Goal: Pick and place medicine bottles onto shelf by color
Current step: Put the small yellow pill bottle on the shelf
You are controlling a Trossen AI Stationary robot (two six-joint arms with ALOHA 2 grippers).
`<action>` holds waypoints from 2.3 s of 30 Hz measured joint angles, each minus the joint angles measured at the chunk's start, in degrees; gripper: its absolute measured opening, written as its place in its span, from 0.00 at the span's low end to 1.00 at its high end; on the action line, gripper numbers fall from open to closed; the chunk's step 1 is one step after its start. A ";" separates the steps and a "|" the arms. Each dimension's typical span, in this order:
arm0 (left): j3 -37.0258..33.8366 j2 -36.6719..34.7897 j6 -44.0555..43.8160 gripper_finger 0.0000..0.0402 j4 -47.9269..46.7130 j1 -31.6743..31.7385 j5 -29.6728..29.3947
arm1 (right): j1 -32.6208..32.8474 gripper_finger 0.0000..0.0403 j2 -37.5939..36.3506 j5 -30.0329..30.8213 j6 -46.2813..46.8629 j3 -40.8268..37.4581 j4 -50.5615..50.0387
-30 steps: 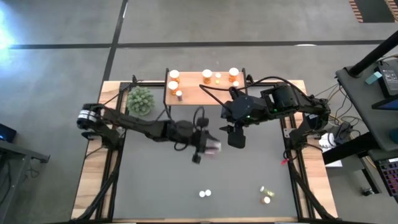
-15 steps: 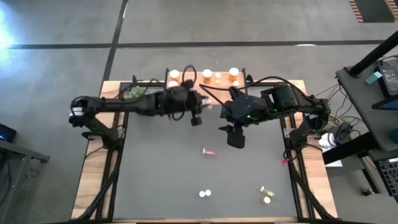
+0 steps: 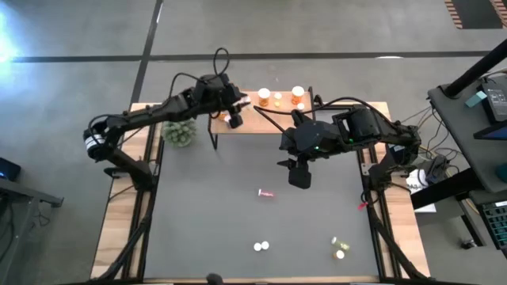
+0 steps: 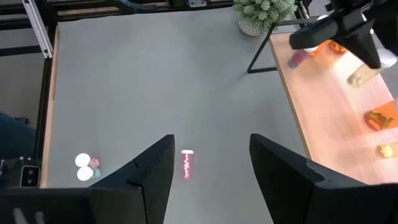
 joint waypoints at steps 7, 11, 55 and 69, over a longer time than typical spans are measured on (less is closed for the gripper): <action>-0.23 1.58 2.99 0.26 -0.66 3.97 0.32 | -0.02 0.49 0.00 -0.01 0.01 0.00 0.00; -0.27 2.86 3.04 0.26 -0.73 5.38 0.87 | -0.02 0.49 0.01 0.00 0.00 -0.01 0.00; -1.82 5.35 1.09 0.26 1.36 8.47 -1.87 | 0.00 0.49 0.00 0.01 -0.01 0.00 0.00; -2.52 5.31 1.07 0.26 1.84 8.47 -2.28 | -0.02 0.49 0.00 0.00 0.00 0.00 -0.02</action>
